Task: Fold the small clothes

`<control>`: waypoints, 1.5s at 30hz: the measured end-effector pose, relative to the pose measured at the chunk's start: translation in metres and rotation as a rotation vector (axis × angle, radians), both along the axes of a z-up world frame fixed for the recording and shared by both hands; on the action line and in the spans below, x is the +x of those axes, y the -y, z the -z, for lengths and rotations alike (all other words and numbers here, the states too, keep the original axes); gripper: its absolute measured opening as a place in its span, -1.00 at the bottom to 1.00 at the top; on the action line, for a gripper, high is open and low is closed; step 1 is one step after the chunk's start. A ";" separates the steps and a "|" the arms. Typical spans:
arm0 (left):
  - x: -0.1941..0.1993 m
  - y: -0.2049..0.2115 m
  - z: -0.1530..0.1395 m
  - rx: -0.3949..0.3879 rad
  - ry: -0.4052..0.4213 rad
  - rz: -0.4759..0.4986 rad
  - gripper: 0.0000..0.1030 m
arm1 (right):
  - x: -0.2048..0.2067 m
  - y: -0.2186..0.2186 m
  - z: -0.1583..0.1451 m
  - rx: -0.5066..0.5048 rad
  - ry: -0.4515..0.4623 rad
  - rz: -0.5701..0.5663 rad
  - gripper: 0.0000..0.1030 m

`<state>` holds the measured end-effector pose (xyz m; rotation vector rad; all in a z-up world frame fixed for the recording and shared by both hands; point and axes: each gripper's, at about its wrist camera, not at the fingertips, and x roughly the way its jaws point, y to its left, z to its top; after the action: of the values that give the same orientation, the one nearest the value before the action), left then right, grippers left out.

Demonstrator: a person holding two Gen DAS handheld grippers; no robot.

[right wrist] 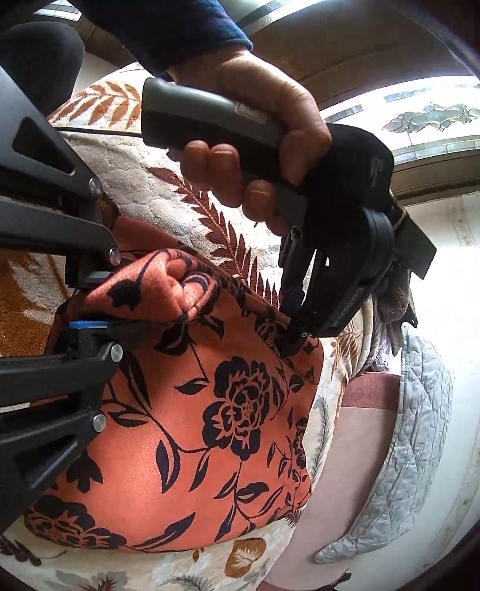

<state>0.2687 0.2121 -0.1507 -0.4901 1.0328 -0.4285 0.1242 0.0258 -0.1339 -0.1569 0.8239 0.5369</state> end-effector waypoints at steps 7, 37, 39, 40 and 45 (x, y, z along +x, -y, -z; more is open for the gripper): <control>-0.017 -0.015 -0.007 0.037 -0.013 -0.088 -0.20 | -0.007 -0.006 0.008 -0.025 0.027 0.010 -0.73; -0.155 0.009 -0.024 0.169 0.016 -0.161 -0.03 | -0.085 0.086 -0.007 0.257 -0.012 0.068 0.36; -0.157 0.004 0.002 0.249 -0.082 -0.211 -0.05 | -0.086 0.113 -0.008 0.291 -0.049 0.113 0.36; -0.162 -0.001 0.007 0.213 -0.084 -0.222 -0.01 | -0.085 0.127 -0.010 0.316 -0.064 0.134 0.36; -0.179 -0.009 -0.013 0.202 -0.042 -0.292 -0.01 | -0.071 0.193 -0.019 0.440 -0.109 0.242 0.41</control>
<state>0.0901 0.2213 -0.1376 -0.4613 1.0134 -0.0538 0.0537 -0.1673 -0.1152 0.3748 0.7986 0.4885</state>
